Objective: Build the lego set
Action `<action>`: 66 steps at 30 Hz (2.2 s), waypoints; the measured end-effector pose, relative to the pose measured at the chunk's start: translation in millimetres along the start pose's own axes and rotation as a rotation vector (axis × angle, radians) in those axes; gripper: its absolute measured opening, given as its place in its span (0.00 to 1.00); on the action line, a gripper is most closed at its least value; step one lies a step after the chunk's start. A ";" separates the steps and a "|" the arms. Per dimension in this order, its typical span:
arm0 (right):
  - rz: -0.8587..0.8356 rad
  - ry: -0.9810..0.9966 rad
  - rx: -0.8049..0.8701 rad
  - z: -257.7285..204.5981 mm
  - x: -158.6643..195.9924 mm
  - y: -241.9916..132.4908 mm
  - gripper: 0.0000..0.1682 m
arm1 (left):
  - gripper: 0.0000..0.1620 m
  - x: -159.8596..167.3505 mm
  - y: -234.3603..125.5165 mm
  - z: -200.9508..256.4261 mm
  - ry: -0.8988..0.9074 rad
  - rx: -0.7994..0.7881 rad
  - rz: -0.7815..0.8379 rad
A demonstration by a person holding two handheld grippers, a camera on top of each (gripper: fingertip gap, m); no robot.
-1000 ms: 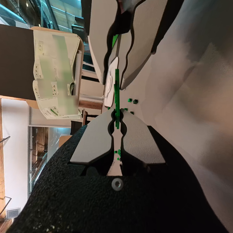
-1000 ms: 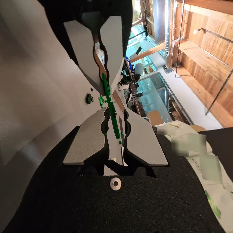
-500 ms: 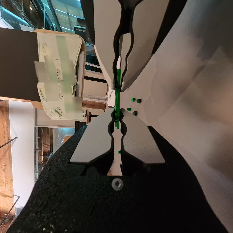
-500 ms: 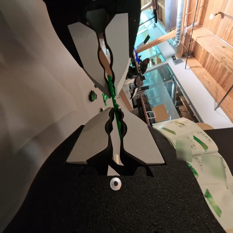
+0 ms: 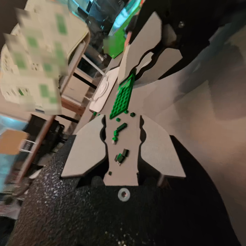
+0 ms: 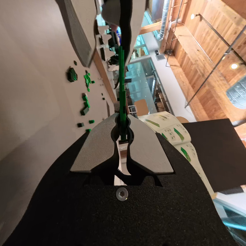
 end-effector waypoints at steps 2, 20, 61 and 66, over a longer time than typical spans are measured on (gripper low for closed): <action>-0.017 -0.020 0.050 6.9 5.9 0.2 0.04 | 0.35 3.9 -4.0 -4.9 -0.182 0.078 0.019; 0.017 -0.257 0.255 14.2 -5.3 -7.9 0.04 | 0.08 -21.1 -1.9 0.3 -1.284 0.926 0.152; -0.199 0.508 -0.016 8.5 79.4 21.1 0.11 | 0.03 97.3 5.6 -5.4 -1.538 1.288 -0.090; -0.176 0.559 -0.117 1.5 72.1 24.3 0.02 | 0.03 100.4 -16.1 1.3 -1.548 1.248 -0.075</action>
Point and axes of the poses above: each gripper's, where its closed fingertips meet, y out along the fingers, x out of its underside, z = x × y across the jaws, the point moved 1 cm from there along -y, back along the fingers, and after that the axes turned 10 degrees about -z, right-handed, at the moved point
